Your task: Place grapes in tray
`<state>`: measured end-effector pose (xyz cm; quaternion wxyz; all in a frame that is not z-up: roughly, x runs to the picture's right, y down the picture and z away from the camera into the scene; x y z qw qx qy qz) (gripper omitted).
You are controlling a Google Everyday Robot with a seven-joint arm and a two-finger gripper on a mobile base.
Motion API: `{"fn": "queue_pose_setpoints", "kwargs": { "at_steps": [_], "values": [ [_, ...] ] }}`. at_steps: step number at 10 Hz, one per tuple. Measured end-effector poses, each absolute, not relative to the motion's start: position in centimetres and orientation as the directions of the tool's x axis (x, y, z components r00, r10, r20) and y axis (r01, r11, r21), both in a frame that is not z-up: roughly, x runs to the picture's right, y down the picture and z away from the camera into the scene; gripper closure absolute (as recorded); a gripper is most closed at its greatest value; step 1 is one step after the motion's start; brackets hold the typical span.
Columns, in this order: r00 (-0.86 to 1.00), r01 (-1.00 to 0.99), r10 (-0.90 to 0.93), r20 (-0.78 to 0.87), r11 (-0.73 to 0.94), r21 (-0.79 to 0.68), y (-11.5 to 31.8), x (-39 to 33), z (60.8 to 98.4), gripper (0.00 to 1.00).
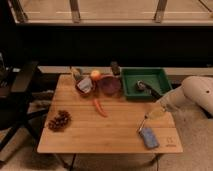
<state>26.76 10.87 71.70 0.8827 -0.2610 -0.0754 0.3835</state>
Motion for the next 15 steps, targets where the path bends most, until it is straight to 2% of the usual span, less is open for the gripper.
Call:
{"fn": "queue_pose_setpoints", "kwargs": {
  "at_steps": [6,10,15],
  "values": [
    [0.686,-0.628,0.727,-0.013,0.584,-0.514,10.3,25.7,72.6,0.34],
    [0.663,-0.579,0.742,0.096,0.591,-0.562,9.4,19.0,74.6,0.34],
    [0.691,-0.446,0.694,0.203,0.63,-0.636,9.3,9.2,75.4,0.34]
  ]
}}
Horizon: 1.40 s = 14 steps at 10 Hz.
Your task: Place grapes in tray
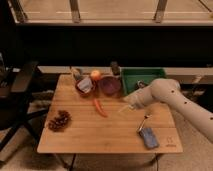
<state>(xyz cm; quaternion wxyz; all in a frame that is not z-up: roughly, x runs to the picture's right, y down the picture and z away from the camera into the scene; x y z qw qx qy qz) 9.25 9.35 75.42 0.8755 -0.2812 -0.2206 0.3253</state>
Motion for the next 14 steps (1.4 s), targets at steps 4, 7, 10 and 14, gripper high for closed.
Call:
{"fn": "queue_pose_setpoints", "kwargs": {
  "at_steps": [4,7,10,14],
  "values": [
    [0.692,-0.445,0.693,0.202,0.631,-0.636,9.4,9.3,75.4,0.34],
    [0.698,-0.434,0.685,0.208,0.636,-0.638,9.4,9.3,75.6,0.34],
    [0.708,-0.338,0.658,0.258,0.636,-0.693,9.9,5.5,76.9,0.34],
    [0.7,-0.19,0.63,0.338,0.619,-0.762,10.6,-3.4,78.8,0.34]
  ]
}}
